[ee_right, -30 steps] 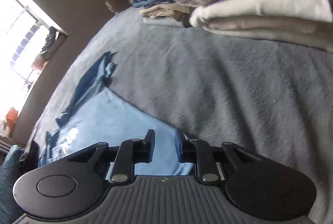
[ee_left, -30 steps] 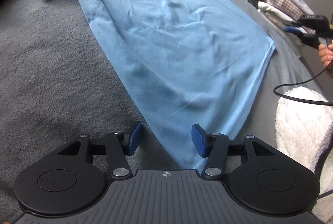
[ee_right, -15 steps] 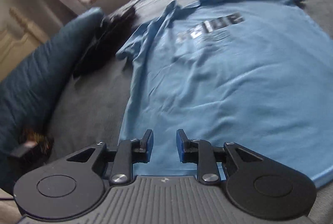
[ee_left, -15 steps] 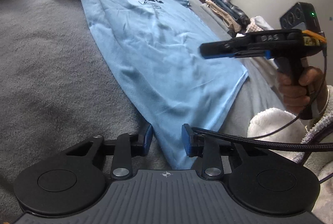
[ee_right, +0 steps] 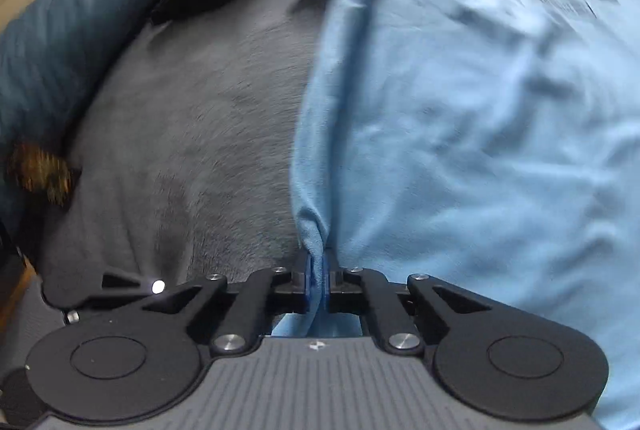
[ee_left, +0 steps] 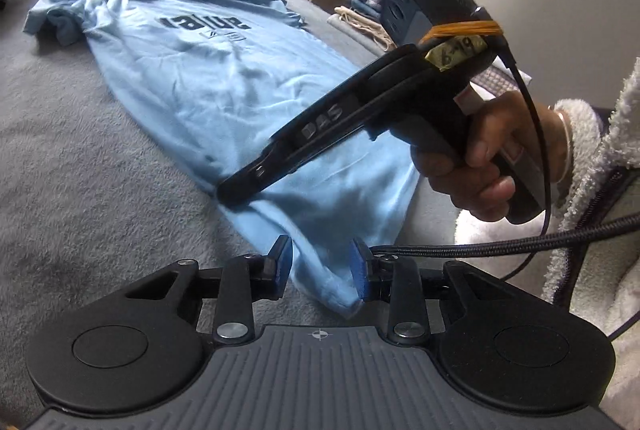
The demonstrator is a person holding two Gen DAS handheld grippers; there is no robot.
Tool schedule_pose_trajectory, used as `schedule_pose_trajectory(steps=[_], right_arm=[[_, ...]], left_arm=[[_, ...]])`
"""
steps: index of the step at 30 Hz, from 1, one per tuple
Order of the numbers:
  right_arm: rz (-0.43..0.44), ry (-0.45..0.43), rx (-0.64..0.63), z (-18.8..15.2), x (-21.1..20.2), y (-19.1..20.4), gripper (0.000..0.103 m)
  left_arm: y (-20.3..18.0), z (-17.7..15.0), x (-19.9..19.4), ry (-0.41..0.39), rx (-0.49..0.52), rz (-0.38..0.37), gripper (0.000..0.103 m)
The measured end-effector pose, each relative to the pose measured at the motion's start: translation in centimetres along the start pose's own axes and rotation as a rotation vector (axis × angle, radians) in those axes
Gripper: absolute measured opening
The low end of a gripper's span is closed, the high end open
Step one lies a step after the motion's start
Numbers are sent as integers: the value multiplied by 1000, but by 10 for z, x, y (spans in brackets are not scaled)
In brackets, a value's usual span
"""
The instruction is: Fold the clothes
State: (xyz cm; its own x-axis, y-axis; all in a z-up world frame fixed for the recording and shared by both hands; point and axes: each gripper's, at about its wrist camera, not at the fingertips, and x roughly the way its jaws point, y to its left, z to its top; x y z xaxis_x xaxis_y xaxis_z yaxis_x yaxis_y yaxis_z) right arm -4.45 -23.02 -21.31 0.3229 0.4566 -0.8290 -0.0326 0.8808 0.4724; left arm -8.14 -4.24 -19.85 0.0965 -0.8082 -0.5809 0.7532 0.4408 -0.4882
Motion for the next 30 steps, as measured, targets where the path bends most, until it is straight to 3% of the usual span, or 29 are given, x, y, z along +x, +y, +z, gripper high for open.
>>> schedule_pose_trajectory(steps=[5, 12, 15, 18, 24, 30], right_arm=[[199, -35, 290, -12, -1, -50, 4], [379, -32, 547, -24, 6, -96, 5], [361, -42, 552, -23, -3, -99, 8], [278, -57, 472, -21, -13, -89, 12], [107, -105, 319, -38, -54, -70, 14], [8, -109, 219, -70, -73, -50, 16]], left_arm=[[22, -6, -15, -3, -104, -21, 32], [57, -15, -47, -78, -361, -52, 34], [58, -14, -49, -77, -365, -24, 34], [57, -13, -45, -62, -373, -27, 34], [38, -9, -14, 27, -293, -79, 34], [6, -1, 6, 72, -167, -151, 34]])
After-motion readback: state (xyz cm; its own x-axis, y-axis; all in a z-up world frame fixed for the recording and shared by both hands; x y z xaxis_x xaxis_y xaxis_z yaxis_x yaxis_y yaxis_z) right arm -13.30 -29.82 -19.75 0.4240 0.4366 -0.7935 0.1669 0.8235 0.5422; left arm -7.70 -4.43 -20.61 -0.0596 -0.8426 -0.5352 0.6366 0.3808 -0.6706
